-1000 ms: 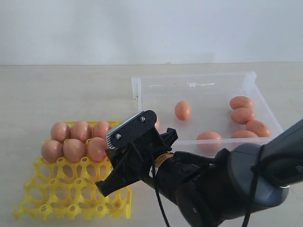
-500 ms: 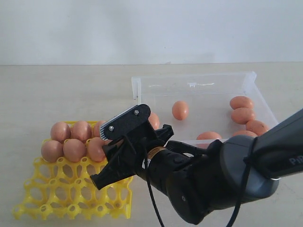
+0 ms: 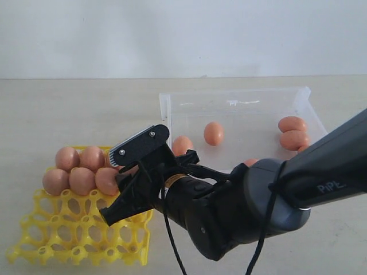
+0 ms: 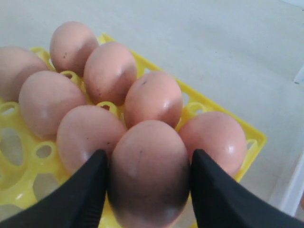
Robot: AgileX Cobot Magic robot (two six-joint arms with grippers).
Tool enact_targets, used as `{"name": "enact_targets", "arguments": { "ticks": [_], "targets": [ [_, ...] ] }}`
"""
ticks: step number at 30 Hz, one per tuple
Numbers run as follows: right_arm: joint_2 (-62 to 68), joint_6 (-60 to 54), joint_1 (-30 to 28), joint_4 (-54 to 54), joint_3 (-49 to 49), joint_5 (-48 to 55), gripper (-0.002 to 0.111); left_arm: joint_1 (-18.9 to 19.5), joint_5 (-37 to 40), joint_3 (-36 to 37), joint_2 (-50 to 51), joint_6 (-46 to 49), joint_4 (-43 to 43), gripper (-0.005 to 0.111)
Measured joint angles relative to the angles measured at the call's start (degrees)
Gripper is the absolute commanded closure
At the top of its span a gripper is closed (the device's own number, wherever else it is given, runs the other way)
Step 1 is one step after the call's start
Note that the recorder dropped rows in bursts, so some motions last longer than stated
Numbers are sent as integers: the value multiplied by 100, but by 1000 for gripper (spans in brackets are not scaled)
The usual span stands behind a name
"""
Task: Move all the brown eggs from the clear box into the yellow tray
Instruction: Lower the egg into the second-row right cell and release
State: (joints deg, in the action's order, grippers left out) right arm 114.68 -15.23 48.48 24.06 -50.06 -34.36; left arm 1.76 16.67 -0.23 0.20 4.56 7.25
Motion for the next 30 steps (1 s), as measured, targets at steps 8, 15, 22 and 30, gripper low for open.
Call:
{"name": "enact_targets", "arguments": {
  "ticks": [8,15,22,30],
  "targets": [
    [0,10,0,0,-55,425,57,0,0,0,0,0,0,103],
    [-31,24,0,-10,-68,587,46,0,0,0,0,0,0,103],
    [-138,-87,0,1,-68,731,46,0,0,0,0,0,0,103],
    [-1296,-193,0,-11,-68,925,48,0,0,0,0,0,0,103]
  ]
}}
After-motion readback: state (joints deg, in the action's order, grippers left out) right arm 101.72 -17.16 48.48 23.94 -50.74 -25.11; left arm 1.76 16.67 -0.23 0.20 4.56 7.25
